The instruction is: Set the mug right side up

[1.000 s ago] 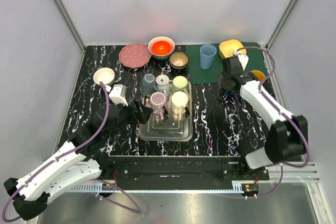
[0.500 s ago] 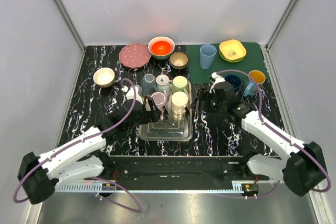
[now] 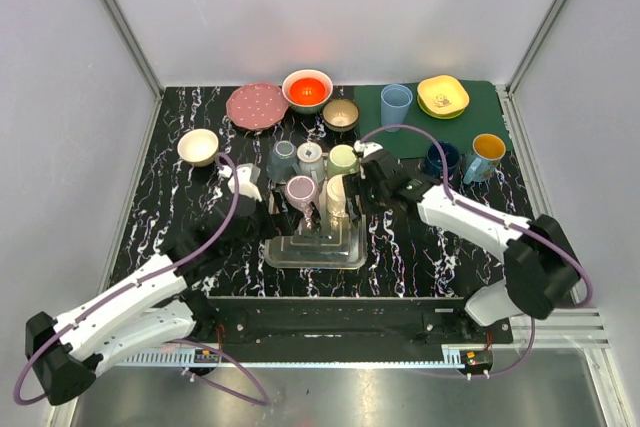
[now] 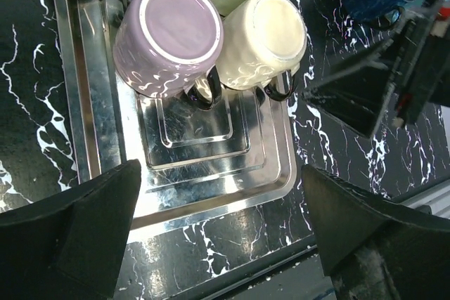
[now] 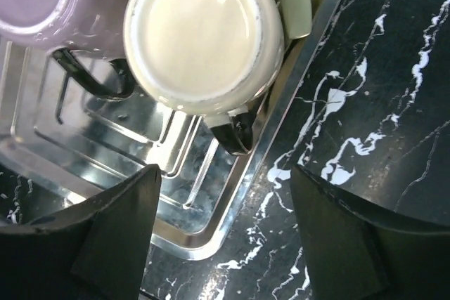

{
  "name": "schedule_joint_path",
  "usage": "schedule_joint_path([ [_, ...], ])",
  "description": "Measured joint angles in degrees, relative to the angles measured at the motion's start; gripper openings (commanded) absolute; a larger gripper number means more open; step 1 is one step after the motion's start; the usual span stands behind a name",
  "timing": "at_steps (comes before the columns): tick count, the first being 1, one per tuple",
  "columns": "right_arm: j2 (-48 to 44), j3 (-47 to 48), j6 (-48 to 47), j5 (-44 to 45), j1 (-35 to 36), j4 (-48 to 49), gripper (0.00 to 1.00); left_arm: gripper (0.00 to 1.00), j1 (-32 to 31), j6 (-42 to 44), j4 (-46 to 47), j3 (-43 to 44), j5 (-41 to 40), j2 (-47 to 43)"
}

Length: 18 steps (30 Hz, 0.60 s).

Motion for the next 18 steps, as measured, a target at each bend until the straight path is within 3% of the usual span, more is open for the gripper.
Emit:
schedule_joint_path([
  [7,8.13,7.63,-4.22,3.85,0.04,-2.71,0.62,0.9,0.0,2.1,-1.88,-1.18,0.04,-3.78],
  [18,14.27,10.08,-6.45,3.89,0.13,-4.66,0.56,0.84,0.02,4.37,-2.25,-3.06,2.34,-5.22],
])
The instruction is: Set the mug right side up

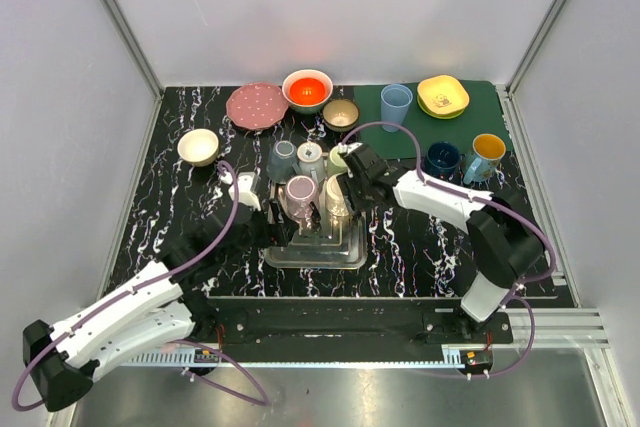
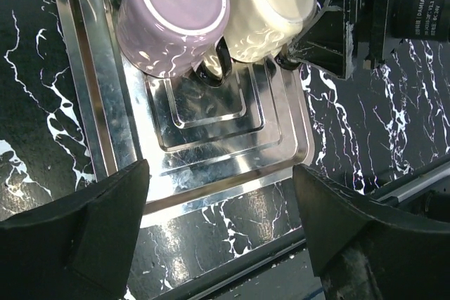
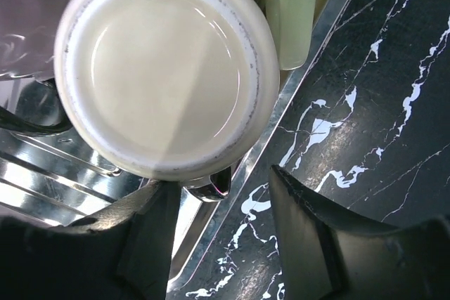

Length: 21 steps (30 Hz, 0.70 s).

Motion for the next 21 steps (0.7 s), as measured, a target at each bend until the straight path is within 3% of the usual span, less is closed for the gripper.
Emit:
schedule_joint_path([
  [8,2.27,0.79,-1.09,-0.33,0.02,-0.11,0.49,0.81,0.02,0.22,0.42,-0.9,1.38,-0.13],
  [14,4.07,2.16,-1.99,-0.79,0.22,-0.35,0.59,0.81,0.02,0.24,0.9,-0.92,2.14,-0.72],
  [16,4.5,2.71,-2.4,-0.85,0.35,-0.63,0.53,0.81,0.02,0.28,0.9,-0.92,2.43,-0.72],
  [21,4.72,3.34,-3.65,-1.7,0.81,-0.66,0.27,0.81,0.02,0.39,1.14,-1.42,3.21,-0.76],
])
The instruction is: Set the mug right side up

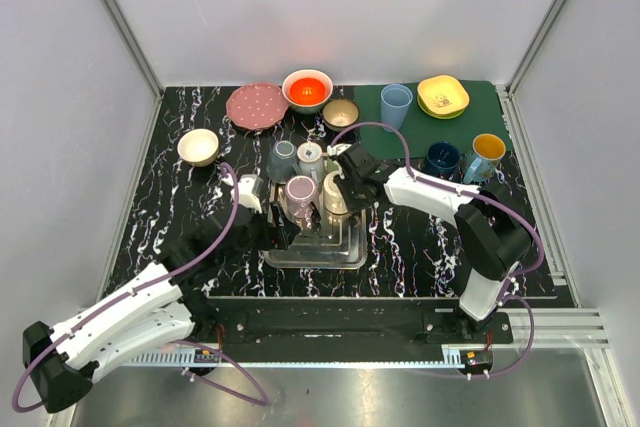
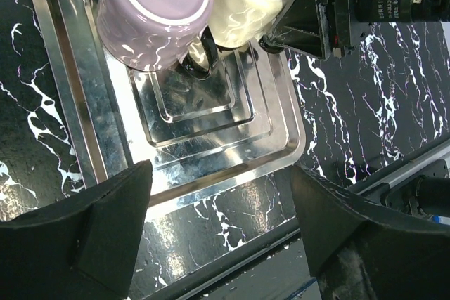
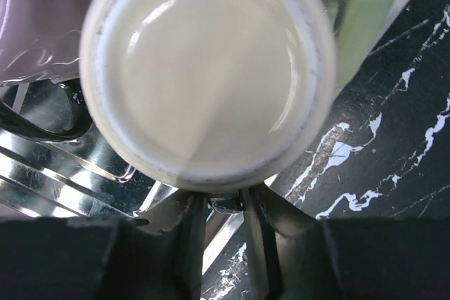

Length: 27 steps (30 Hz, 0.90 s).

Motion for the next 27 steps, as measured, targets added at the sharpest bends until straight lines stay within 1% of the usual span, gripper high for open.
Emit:
schedule_joint_path([
  [2,0.0,0.04,-0.37,-0.39,0.09,0.02,0.22,0.8,0.0,0.02,0.07,-0.17,0.17,-0.02],
  [4,0.0,0.04,-0.55,-0.96,0.37,0.13,0.1,0.79,0.0,0.02,0.13,-0.24,0.35,-0.04],
  [6,0.0,0.04,-0.63,-0.96,0.59,0.26,0.02,0.79,0.0,0.07,0.17,-0.31,0.5,-0.28],
  [7,0.0,0.04,-0.61,-0.96,0.61,0.24,0.0,0.79,0.0,0.2,0.31,-0.42,0.59,-0.55],
  [13,-0.28,-0.04,0.57,-0.96,0.85,0.22,0.0,0.78,0.0,0.44,0.83,-0.44,1.05,-0.76],
  [16,-2.47,-1.51,2.56,-1.07,1.11,-0.2,0.0,0.79,0.0,0.44,1.05,-0.44,1.07,-0.76],
  [20,-10.56,-5.51,6.05,-2.23,1.81,-2.01,0.0,0.8,0.0,0.42,1.27,-0.9,0.92,-1.18],
  [23,-17.0,-6.64,8.46,-3.39,1.99,-3.17,0.0,0.85,0.0,0.37,1.88,-1.66,0.9,-1.95],
  [27,-25.22,-7.96,13.0,-6.71,1.99,-1.79,0.0,0.9,0.02,-0.83,6.16,-4.37,1.81,-4.26],
])
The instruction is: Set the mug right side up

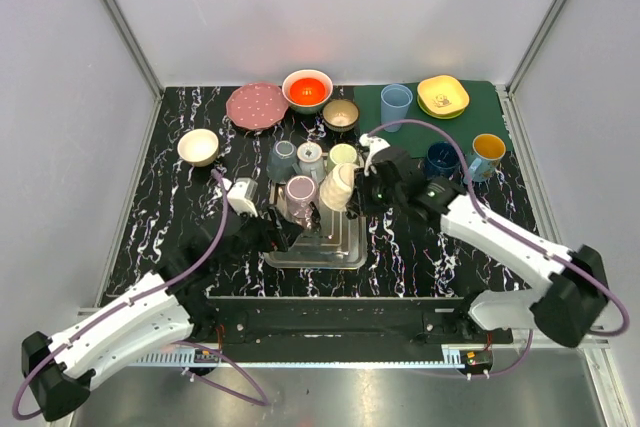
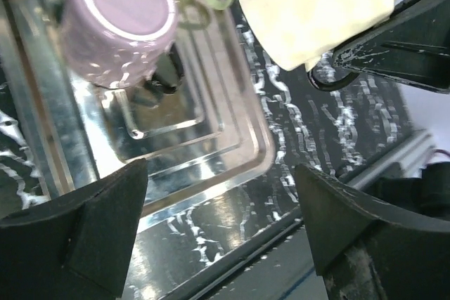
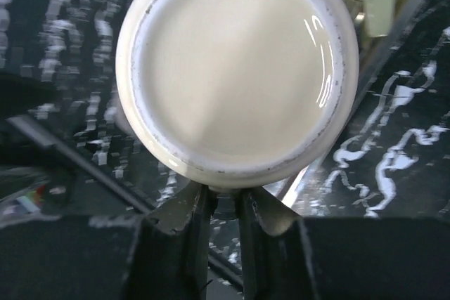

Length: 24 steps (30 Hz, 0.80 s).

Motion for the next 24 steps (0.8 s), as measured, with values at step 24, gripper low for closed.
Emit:
schedule_joint_path([
  [24,-10.62,-21.92,38.91,-24.3,-0.24,59.41,0.0,0.81,0.04,-17.42,48.46,-10.1,21.51,5.68],
])
